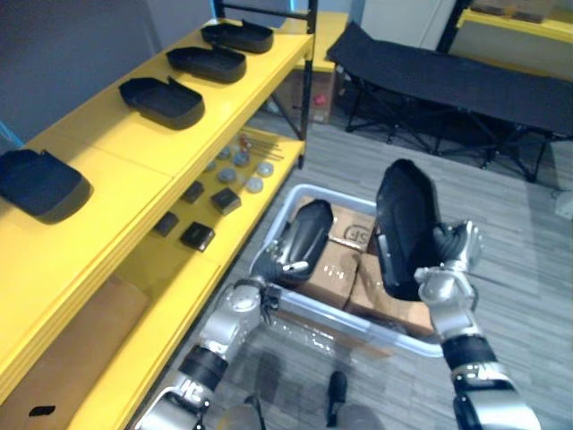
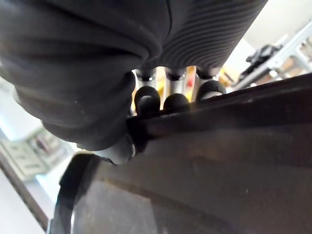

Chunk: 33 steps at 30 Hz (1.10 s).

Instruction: Walk over and take plastic housings, then place them on the shelf

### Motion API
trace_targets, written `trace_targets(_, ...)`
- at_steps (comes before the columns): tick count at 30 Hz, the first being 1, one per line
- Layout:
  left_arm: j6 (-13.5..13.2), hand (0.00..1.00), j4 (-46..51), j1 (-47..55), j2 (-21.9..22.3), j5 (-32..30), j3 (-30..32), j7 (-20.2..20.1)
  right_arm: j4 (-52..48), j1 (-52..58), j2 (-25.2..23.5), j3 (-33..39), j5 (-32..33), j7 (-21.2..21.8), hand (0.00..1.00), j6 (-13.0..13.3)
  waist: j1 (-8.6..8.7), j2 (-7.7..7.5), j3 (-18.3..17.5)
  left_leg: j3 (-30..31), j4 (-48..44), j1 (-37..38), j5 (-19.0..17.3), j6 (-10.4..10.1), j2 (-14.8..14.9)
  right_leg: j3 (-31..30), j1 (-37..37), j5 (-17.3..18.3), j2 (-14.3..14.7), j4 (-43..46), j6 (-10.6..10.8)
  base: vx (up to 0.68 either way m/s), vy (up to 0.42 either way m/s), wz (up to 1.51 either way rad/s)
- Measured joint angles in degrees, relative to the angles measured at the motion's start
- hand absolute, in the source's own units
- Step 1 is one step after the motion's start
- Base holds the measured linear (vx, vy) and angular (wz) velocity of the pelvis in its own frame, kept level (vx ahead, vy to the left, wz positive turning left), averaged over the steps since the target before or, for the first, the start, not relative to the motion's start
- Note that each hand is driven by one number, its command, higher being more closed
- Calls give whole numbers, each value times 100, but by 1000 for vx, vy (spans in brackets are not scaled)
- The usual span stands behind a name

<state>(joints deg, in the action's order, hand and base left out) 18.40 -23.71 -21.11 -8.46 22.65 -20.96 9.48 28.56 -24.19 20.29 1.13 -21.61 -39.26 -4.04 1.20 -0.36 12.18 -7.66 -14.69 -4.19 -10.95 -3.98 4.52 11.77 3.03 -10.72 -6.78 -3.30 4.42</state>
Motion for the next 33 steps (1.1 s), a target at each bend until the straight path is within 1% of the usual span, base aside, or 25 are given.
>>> trace_targets(1,126,0,-211,-59,4,19,-4,-98,-113,-114,16,-2,-1,-1,100,107,2,10,87,-76,-12,3,-5,9,-2,-76,47,0,-5,47,0,-39,14,-18)
trace_targets(3,173,0,-458,-212,11,231,-14,-145,-156,-274,34,-2,2,-3,100,196,41,17,173,-78,-153,-100,-38,23,2,-90,102,-1,-5,80,0,-19,7,-6)
trace_targets(4,174,0,-521,-292,18,242,-18,-158,-156,-342,41,-2,3,-2,100,212,58,15,224,-77,-196,-102,-57,28,5,-90,106,-2,-5,83,-2,-50,3,4)
trace_targets(5,170,0,-657,-538,52,401,-33,-168,-156,-501,47,-9,5,-2,100,267,93,3,354,-72,-286,-162,-78,41,1,-91,128,-7,-4,106,-6,-57,3,2)
trace_targets(7,164,0,-753,-830,82,586,-47,-159,-156,-663,47,-30,18,-2,100,335,108,4,410,-77,-417,-319,-116,54,4,-103,258,-30,-7,133,-13,-65,14,-2)
trace_targets(8,125,0,-884,-1239,119,715,-61,-143,-156,-882,55,-32,58,-3,100,398,120,-3,575,-80,-522,-436,-130,76,-1,-113,331,-69,-17,145,-16,-69,23,-3)
trace_targets(10,48,0,-1027,-1602,185,917,-60,-78,-156,-1082,70,-68,64,-18,100,443,123,4,717,-84,-607,-519,-153,85,0,-127,385,-99,-19,145,-25,-63,18,-3)
trace_targets(11,-64,0,-1148,-1799,221,1130,-61,-56,-156,-1203,71,-147,97,-55,100,513,126,-2,728,-97,-633,-619,-152,86,-4,-151,486,-121,-21,145,-28,-19,12,-7)
trace_targets(12,-117,0,-1176,-1843,237,1163,-63,-48,-156,-1253,71,-187,150,-59,100,545,131,-4,734,-104,-642,-634,-152,85,-2,-163,504,-125,-17,143,-30,19,8,-8)
trace_targets(14,-223,0,-1264,-1952,337,1422,-122,-38,-157,-1388,72,-281,202,-79,100,563,146,2,768,-112,-686,-635,-165,66,11,-181,504,-127,-3,139,-32,32,8,-6)
trace_targets(16,-437,0,-1408,-2165,394,1775,-242,-30,-212,-1579,71,-301,304,-84,100,604,145,1,872,-147,-687,-613,-174,69,8,-225,505,-130,-5,139,-36,9,13,-9)
trace_targets(17,-599,0,-1414,-2270,439,1941,-243,-30,-322,-1672,69,-322,319,-87,100,615,145,1,965,-181,-697,-604,-189,79,8,-260,510,-136,-6,139,-42,-19,17,-12)
trace_targets(19,-777,0,-1416,-2482,474,2095,-278,-35,-396,-1839,69,-488,400,-98,100,671,169,-3,1108,-229,-743,-617,-234,95,17,-325,529,-143,-2,138,-47,-28,20,-14)
trace_targets(22,-888,0,-1455,-2744,516,2282,-290,-29,-407,-1952,33,-723,416,-95,100,685,252,-24,1144,-269,-809,-765,-265,104,15,-389,675,-170,-3,138,-51,-10,21,-9)
trace_targets(24,-1003,0,-1596,-2870,593,2542,-308,13,-412,-1952,-4,-798,519,-90,100,694,270,-23,1148,-289,-830,-786,-265,105,9,-403,702,-182,-5,131,-46,32,14,-6)
trace_targets(26,-1076,0,-1601,-2885,651,2719,-348,52,-412,-1960,-43,-826,544,-90,100,702,269,-23,1148,-325,-829,-768,-264,105,5,-425,701,-183,0,127,-46,39,11,-7)
trace_targets(27,-1132,0,-1601,-2904,665,2872,-464,52,-412,-1985,-43,-872,572,-91,100,704,271,-23,1148,-361,-816,-754,-264,105,-4,-438,701,-183,0,123,-46,31,10,-10)
trace_targets(29,-1223,0,-1625,-2904,714,2933,-536,52,-412,-2035,-65,-998,629,-91,100,728,271,-23,1148,-394,-773,-695,-264,105,-11,-495,697,-183,-6,122,-46,14,12,-12)
trace_targets(30,-1281,0,-1632,-2909,736,3070,-552,56,-412,-2055,-107,-1064,662,-91,100,781,283,-23,1148,-399,-775,-683,-265,105,-9,-526,696,-183,-6,122,-46,2,9,-8)
trace_targets(33,-1405,0,-1636,-2940,803,3155,-687,60,-411,-2073,-140,-1200,686,-90,100,795,288,-23,1148,-396,-776,-684,-269,113,-9,-529,695,-183,-6,123,-46,-2,2,-1)
